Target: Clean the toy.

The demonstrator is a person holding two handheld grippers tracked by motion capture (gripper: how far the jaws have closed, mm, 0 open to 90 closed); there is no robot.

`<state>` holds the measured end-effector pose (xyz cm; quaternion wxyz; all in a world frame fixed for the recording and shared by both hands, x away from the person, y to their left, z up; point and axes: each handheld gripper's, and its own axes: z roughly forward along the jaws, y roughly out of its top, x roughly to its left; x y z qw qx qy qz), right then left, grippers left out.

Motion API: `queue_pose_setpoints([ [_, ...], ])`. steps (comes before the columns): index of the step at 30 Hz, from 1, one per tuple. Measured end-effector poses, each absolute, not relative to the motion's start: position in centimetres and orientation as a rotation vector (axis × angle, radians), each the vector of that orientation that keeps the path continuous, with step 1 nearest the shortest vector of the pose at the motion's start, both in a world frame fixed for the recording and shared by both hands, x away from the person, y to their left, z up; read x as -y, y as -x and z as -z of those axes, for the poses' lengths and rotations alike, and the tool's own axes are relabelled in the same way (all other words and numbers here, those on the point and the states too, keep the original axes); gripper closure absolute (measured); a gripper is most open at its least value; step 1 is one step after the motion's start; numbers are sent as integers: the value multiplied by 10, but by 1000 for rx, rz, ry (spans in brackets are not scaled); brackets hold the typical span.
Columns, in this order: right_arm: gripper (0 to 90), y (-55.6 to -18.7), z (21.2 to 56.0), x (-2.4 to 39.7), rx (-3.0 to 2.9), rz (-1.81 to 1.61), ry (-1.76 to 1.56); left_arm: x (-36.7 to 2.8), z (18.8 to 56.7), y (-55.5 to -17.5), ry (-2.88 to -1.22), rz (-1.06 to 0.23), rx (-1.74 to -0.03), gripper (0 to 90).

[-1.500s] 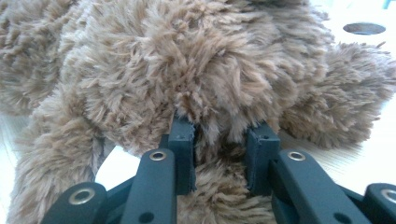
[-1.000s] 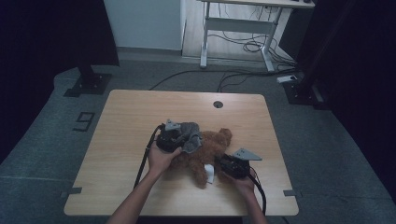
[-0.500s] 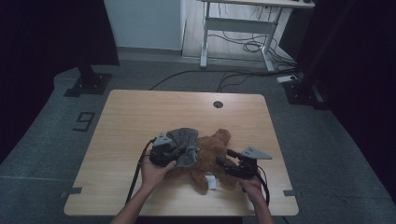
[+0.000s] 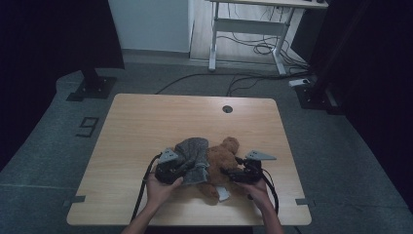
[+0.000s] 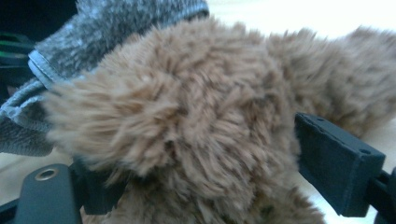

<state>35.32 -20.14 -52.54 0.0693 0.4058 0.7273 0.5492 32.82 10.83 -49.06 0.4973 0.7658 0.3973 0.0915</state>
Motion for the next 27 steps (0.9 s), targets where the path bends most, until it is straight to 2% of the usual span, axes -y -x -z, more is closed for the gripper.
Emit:
queue_pose_setpoints([
  [1,182,-354,527,201,-2209,-1659,-1238,-108,490,-328,-1856,-222,-962,821],
  [5,350,-353,530,200,-2253,-1658,-1220,-105,486,-327,-1869,-220,-974,820],
  [7,437,-352,530,200,-2247,-1641,-1196,-102,476,-328,-1882,-222,-984,819],
  [9,485,-350,530,199,-2222,-1632,-1169,-95,464,-332,-1908,-243,-972,818],
  [12,507,-347,529,195,-2205,-1600,-1133,-79,445,-340,-1906,-247,-936,818],
  [18,529,-338,528,189,-2149,-1556,-1094,-30,423,-358,-1888,-161,-888,813],
  [23,542,-334,527,185,-2118,-1516,-1058,12,429,-368,-1972,-171,-883,811],
  [27,545,-332,527,184,-2114,-1494,-1035,24,452,-376,-2088,-138,-886,809],
])
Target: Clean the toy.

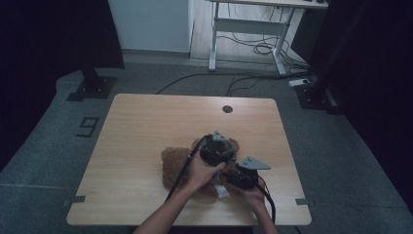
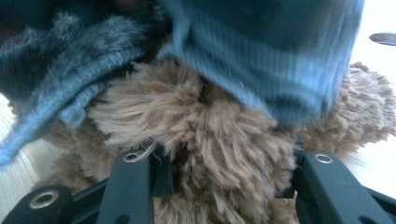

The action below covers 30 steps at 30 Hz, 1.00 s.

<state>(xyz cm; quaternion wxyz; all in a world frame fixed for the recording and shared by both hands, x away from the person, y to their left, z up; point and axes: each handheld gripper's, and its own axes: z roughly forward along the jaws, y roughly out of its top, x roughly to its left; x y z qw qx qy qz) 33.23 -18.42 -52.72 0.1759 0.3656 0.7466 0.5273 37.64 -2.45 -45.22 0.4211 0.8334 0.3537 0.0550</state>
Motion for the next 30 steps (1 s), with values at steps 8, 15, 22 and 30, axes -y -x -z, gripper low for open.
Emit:
queue_pose_setpoints([
  [8,545,-332,528,183,-2116,-1481,-1038,9,449,-366,-2096,-237,-852,814],
  [15,545,-334,528,185,-2107,-1497,-1060,-30,447,-357,-2139,-381,-861,813],
  [22,545,-334,529,186,-2103,-1508,-1067,-89,449,-354,-2088,-432,-952,815],
  [30,545,-334,529,186,-2099,-1523,-1078,-140,450,-346,-2032,-451,-1037,814],
])
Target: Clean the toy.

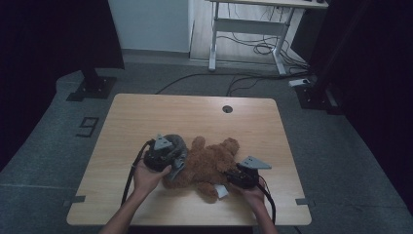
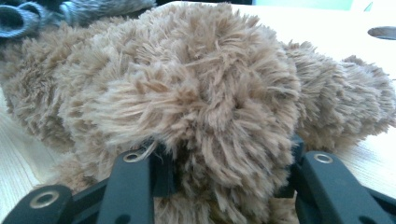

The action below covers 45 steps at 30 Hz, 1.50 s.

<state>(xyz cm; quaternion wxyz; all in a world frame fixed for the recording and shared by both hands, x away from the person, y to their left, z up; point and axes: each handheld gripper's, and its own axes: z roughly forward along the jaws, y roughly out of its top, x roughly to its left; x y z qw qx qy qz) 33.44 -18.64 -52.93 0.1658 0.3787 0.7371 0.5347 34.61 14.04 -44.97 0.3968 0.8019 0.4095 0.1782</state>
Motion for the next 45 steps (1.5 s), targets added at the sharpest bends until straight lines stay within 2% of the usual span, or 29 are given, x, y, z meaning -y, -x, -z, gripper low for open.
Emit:
queue_pose_setpoints([
  [7,546,-334,530,186,-2091,-1519,-1080,-175,469,-348,-2031,-425,-1155,814],
  [13,568,-336,530,187,-2100,-1533,-1085,-190,498,-348,-1980,-281,-1233,814],
  [21,618,-336,524,183,-2108,-1527,-1028,-185,502,-358,-1832,-119,-1266,828],
  [27,630,-339,515,180,-2067,-1561,-948,-179,494,-367,-1792,-120,-1254,833],
  [33,625,-350,505,175,-1947,-1535,-791,-176,473,-386,-1741,-189,-1208,830],
  [35,616,-354,512,175,-1971,-1492,-780,-173,476,-389,-1706,-73,-1161,826],
  [38,615,-354,525,174,-1999,-1469,-804,-159,476,-381,-1766,-175,-1129,823],
  [45,614,-345,534,187,-2052,-1473,-816,-156,464,-372,-1808,-196,-1107,819],
])
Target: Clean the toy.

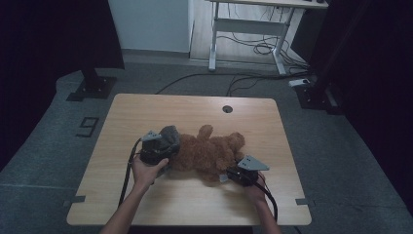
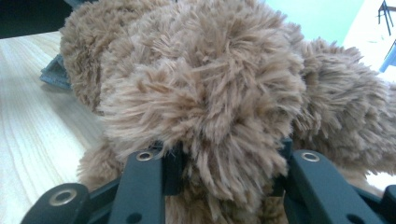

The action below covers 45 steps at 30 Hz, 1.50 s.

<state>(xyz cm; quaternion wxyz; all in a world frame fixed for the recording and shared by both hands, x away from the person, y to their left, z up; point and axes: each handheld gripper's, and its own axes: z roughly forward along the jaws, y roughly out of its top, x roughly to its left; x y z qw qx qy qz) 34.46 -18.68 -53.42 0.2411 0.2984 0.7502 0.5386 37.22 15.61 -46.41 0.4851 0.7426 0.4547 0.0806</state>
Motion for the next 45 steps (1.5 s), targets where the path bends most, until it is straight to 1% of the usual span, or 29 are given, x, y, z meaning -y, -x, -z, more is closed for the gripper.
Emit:
queue_pose_setpoints([
  [4,614,-344,536,189,-2059,-1484,-834,-152,450,-365,-1806,-225,-1058,821],
  [8,614,-343,536,189,-2057,-1487,-845,-132,429,-361,-1820,-247,-959,821],
  [11,614,-342,536,189,-2056,-1487,-842,-103,416,-363,-1848,-230,-892,821],
  [15,613,-341,537,189,-2056,-1486,-838,-48,408,-373,-1918,-200,-814,820],
  [17,613,-341,537,190,-2057,-1487,-839,-26,409,-377,-1944,-186,-797,820],
  [19,613,-341,537,190,-2057,-1488,-842,-4,412,-382,-1984,-203,-778,819],
  [23,612,-341,538,191,-2058,-1491,-841,15,424,-389,-2012,-189,-795,812],
  [27,612,-340,538,191,-2058,-1485,-841,9,443,-395,-2039,-187,-853,807],
  [30,612,-340,539,190,-2063,-1479,-844,-5,448,-396,-1992,-146,-883,808],
  [32,612,-340,539,190,-2063,-1475,-851,-12,447,-395,-1987,-173,-890,808],
  [38,612,-341,539,191,-2060,-1481,-867,-44,446,-391,-1998,-319,-937,808],
  [42,612,-341,539,191,-2057,-1485,-873,-77,451,-394,-1977,-349,-1001,808],
  [45,612,-341,539,191,-2055,-1487,-876,-103,455,-396,-1930,-337,-1054,809],
])
